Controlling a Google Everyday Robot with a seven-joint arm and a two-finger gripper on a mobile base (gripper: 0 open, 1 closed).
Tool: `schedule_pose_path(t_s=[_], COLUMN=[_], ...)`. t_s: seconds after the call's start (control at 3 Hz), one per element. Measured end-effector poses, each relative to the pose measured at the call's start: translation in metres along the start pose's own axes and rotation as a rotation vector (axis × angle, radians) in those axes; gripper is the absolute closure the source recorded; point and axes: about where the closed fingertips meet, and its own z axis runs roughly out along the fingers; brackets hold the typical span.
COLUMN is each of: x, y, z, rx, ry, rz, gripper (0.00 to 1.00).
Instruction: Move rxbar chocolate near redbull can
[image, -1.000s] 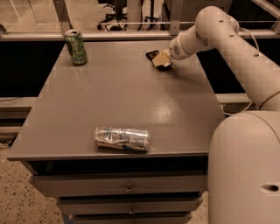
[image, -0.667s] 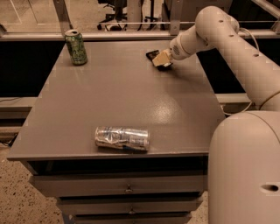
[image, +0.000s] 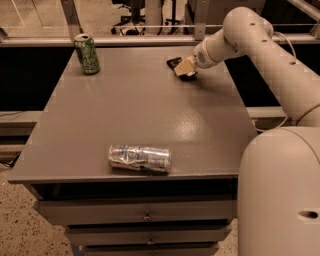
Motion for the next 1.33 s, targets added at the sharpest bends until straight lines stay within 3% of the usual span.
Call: schedule_pose_path(t_s=[0.67,1.0,1.33], x=[0.000,-0.002,-0.011], y=[0.000,0.002,0.011], z=[0.000,-0.003,-0.017], rx=[0.000,0.000,-0.001], ry=[0.000,-0.003,-0.017], rz=[0.000,-0.009,-0.058], gripper=[0.53,0.22,0.01])
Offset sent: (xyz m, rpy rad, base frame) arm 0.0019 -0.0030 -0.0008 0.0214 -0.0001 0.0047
